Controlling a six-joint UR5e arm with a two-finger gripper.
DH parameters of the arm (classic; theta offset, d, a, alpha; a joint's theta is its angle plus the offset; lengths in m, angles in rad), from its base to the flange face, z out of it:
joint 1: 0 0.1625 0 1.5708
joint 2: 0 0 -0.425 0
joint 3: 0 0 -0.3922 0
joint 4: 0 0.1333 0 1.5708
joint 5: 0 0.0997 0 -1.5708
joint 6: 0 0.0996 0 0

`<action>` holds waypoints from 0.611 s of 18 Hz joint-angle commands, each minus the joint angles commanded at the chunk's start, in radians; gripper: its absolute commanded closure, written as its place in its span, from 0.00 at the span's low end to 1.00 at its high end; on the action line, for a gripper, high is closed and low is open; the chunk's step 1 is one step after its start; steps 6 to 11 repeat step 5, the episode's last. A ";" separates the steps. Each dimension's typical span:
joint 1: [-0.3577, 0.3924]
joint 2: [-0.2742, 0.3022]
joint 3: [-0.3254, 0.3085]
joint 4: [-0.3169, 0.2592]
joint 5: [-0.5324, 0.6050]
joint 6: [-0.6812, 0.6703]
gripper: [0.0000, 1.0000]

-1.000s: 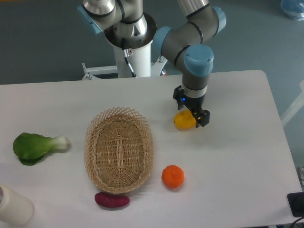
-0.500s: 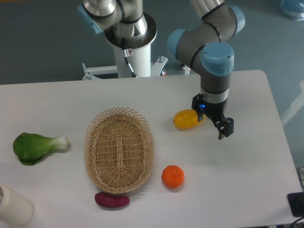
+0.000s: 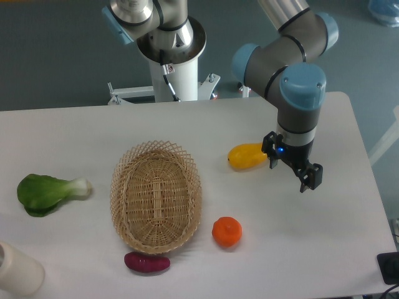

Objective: Place the mango on the table

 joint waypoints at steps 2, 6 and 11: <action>0.000 0.002 -0.018 0.009 0.000 0.003 0.00; 0.000 0.003 -0.029 0.017 -0.002 -0.005 0.00; 0.000 0.003 -0.029 0.017 -0.002 -0.005 0.00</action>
